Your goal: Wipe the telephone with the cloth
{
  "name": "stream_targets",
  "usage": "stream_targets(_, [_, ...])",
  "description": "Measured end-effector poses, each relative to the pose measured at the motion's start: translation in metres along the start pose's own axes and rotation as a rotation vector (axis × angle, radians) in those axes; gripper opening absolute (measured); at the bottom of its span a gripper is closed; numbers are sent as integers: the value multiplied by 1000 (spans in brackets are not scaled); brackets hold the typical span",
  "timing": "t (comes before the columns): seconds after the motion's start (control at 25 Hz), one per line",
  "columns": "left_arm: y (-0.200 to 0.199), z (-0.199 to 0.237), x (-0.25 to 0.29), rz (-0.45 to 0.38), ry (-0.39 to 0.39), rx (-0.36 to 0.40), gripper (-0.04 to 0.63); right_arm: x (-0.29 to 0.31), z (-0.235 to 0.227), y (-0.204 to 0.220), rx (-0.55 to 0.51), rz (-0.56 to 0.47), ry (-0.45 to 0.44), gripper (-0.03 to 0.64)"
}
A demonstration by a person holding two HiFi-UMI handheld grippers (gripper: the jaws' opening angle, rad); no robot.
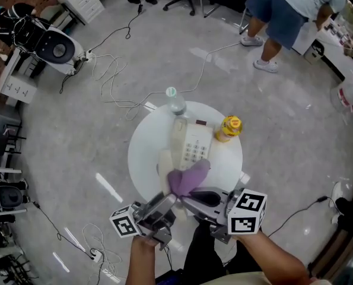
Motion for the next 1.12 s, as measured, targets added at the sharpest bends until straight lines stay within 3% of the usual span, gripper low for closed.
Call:
stream_targets(0.16, [7,-3,0,-52,40,-70,215,-19,0,11,255,-77,-99,20])
stream_targets(0.28, [13,0,-5,-91,32,-124,215,-31,2,16,339,-107,-107,18])
stream_targets(0.44, [7,10,-13,-160,-48,-130,215,-32,20,31,262,-34,-85,18])
stream_targets(0.56, [3,12,-17,-188,-59,-146,215,-25,34,38,185,12,-73,18])
stream_targets(0.68, [8,4,-11,-131,-33,-118,215,-24,23,25,209,-50,-68,18])
stream_targets(0.8, [20,-9,1,-17,-14,-35,213,-24,10,0,222,-140,-58,18])
stream_targets(0.88, [30,-15,5,31,-7,-19,213,-27,2,-20,211,-209,-42,18])
stream_targets(1.04, [39,-17,4,30,7,-42,213,-34,-4,-54,168,-311,-31,18])
stream_targets(1.12, [38,-18,4,15,17,-52,213,-31,-4,-57,166,-311,-40,18])
Point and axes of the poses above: the fingertips, and each gripper's own axes: x forward along the fingers, z to its left, y out of its underside, the point moved 5 cm from there along -x, backward along the fingers, and after that the axes turned 6 degrees about z, right-handed, at the moved point
